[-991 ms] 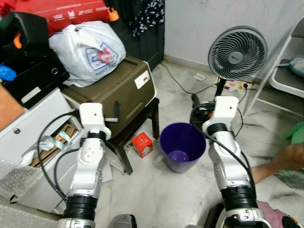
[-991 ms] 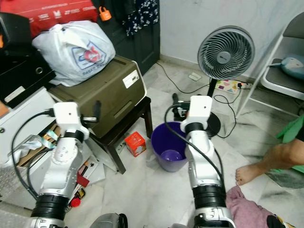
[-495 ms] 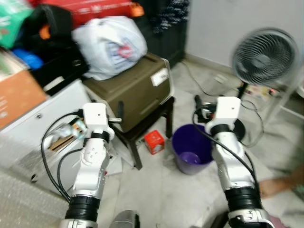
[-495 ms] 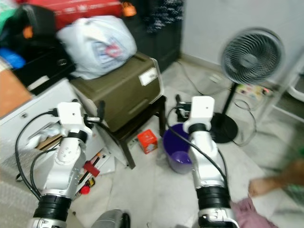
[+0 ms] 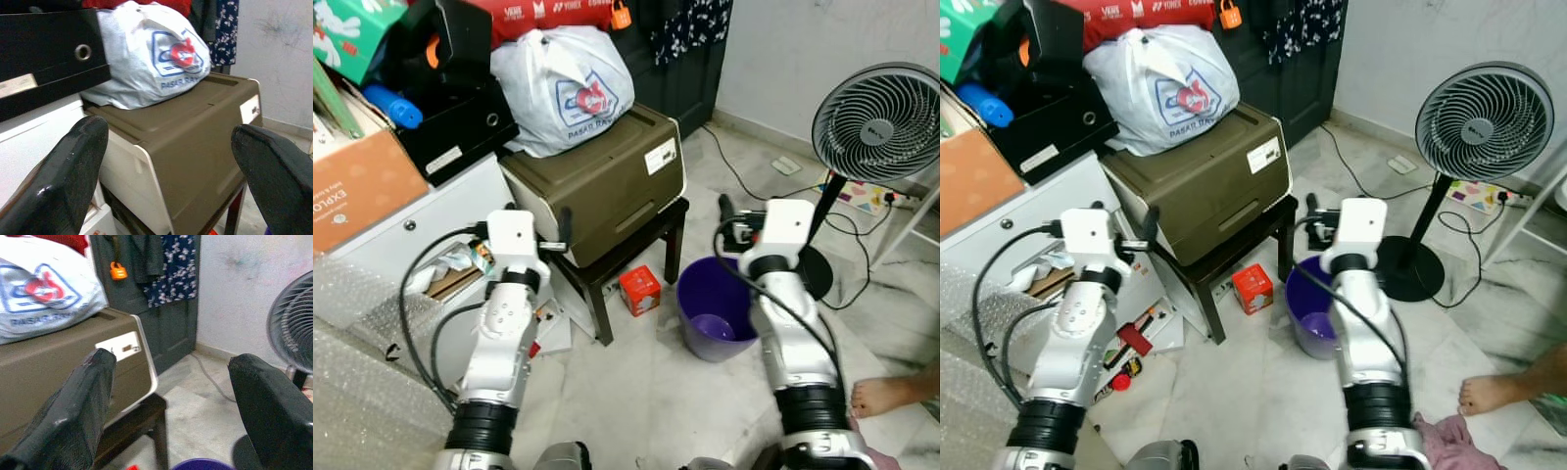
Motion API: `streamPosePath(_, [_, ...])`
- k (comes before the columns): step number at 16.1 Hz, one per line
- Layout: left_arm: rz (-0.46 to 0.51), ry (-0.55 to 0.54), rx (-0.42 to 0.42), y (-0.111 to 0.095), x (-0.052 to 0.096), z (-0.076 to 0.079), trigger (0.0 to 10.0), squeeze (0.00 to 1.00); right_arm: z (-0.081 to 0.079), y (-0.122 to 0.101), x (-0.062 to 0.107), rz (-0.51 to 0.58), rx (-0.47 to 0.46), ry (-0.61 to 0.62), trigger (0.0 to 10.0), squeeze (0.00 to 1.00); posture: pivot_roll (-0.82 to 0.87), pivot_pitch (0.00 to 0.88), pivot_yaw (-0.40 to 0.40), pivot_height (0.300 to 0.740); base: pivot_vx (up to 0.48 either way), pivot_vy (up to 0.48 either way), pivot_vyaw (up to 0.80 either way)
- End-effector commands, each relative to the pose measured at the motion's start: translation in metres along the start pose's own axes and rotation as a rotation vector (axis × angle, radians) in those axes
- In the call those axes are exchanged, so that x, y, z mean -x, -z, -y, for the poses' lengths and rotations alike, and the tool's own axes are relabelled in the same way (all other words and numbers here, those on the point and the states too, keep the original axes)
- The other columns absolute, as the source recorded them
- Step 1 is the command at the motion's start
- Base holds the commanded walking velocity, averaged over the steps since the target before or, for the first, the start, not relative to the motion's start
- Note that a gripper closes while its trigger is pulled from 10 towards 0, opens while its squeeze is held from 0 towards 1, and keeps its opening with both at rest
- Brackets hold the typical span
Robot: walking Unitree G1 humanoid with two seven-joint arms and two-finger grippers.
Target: Clean up the room
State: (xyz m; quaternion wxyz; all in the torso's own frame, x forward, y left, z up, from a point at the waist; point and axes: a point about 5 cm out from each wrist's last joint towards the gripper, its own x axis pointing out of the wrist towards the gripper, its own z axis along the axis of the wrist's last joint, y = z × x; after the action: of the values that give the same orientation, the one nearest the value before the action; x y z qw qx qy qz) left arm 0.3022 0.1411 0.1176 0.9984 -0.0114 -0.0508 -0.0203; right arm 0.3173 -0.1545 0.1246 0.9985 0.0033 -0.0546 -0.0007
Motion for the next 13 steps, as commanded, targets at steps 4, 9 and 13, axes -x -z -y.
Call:
streamPosePath(4, [0.021,0.031,0.011,-0.0033,0.0015,-0.0007,10.0,0.00,-0.0024,-0.0035,-0.0017,0.015,0.000,-0.013,10.0,0.00,-0.02,0.063,0.054,0.740,0.154,0.000,0.00])
streamPosePath(9, [0.026,0.040,0.015,-0.0038,0.0013,-0.0007,10.0,0.00,-0.0026,-0.0035,-0.0019,0.016,-0.003,-0.011,10.0,0.00,-0.02,0.062,0.053,0.740,0.365,0.000,0.00])
streamPosePath(13, [0.021,0.039,0.020,-0.0032,0.0013,-0.0005,10.0,0.00,-0.0025,-0.0036,-0.0022,0.016,-0.004,-0.010,10.0,0.00,-0.02,0.062,0.053,0.740,0.334,0.000,0.00])
